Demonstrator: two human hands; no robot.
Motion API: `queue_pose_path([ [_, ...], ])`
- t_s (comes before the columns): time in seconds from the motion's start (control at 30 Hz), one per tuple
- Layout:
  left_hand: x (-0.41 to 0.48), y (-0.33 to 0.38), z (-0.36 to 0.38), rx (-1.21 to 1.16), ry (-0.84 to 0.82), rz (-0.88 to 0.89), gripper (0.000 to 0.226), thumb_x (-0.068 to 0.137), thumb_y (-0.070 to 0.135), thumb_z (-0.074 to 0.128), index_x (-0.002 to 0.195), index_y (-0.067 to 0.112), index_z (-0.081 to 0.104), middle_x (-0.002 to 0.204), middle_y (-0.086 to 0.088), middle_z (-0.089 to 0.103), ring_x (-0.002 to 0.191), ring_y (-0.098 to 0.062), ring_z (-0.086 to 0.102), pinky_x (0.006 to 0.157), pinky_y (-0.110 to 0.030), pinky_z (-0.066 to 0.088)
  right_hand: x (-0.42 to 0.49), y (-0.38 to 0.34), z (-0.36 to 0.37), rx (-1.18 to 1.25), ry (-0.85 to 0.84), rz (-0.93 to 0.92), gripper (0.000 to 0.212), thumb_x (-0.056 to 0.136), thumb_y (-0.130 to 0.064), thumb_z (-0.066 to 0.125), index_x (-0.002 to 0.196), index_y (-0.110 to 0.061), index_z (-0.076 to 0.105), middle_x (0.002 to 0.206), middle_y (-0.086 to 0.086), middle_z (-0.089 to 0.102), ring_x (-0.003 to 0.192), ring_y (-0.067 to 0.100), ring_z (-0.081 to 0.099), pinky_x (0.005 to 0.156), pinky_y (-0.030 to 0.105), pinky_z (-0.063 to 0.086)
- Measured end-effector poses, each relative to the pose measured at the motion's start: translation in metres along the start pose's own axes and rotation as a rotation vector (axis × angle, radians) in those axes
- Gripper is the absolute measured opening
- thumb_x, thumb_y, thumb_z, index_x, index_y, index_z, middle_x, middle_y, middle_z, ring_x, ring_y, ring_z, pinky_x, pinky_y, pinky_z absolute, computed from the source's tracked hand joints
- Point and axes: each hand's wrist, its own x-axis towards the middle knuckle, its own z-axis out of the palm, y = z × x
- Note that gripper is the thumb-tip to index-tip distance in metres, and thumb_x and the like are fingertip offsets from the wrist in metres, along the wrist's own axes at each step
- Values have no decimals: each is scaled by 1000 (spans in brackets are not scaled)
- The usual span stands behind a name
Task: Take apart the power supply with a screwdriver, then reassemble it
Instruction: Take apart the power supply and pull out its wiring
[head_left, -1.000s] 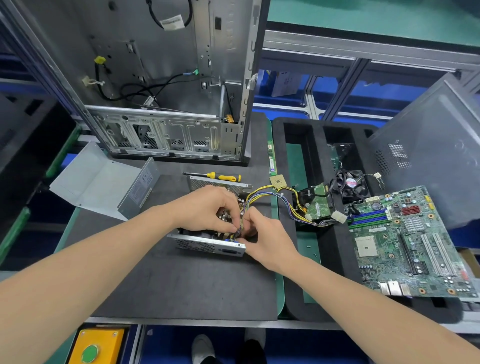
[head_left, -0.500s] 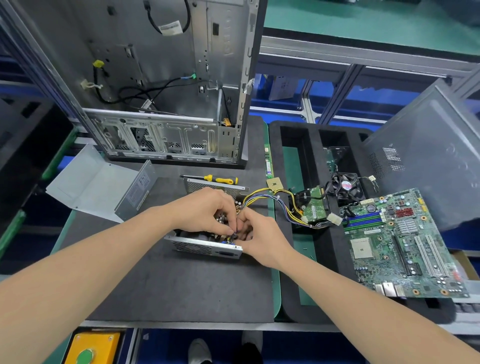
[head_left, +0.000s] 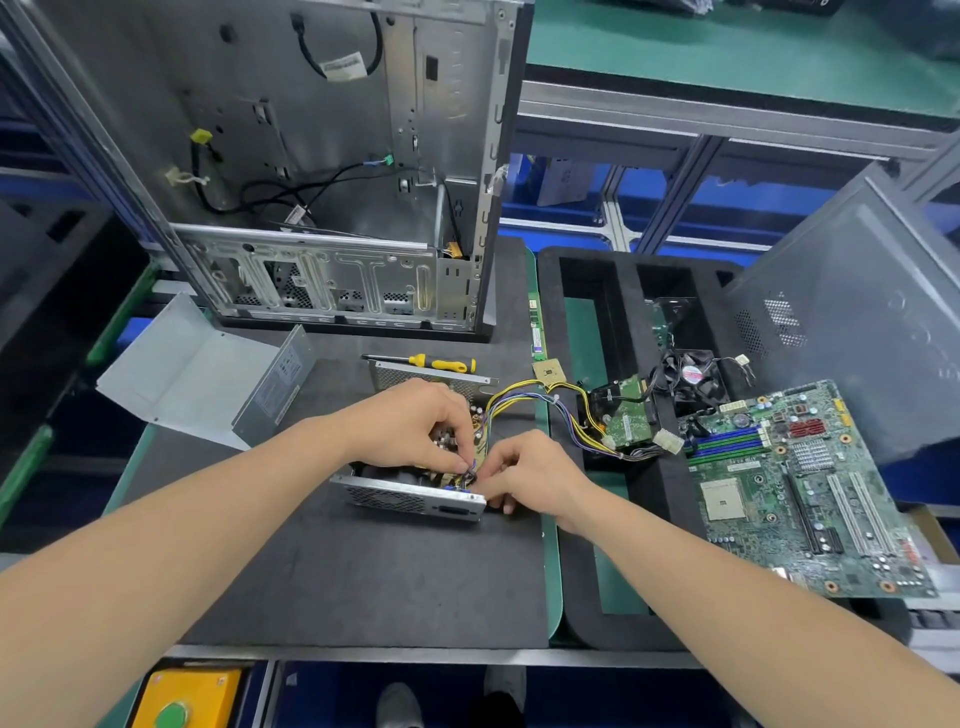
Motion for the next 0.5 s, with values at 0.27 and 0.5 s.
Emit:
queue_pose_path([
  [0.27,0,0,0,-15,0,-9,11,82,26,85,85,35,79,95,17,71,88,-8,61,81,-35,51,7,-3,8,46,58,109,21,68,-3,81,54,-16,74,57,10,65,53,20,58,48,27,50],
  [0.5,0,-1,0,-36,-3,-22,14,79,21,86,82,33,80,96,17,72,90,-13,65,81,-39,53,8,0,13,57,97,112,20,65,-5,79,51,-17,72,53,7,64,51,20,57,47,27,48],
])
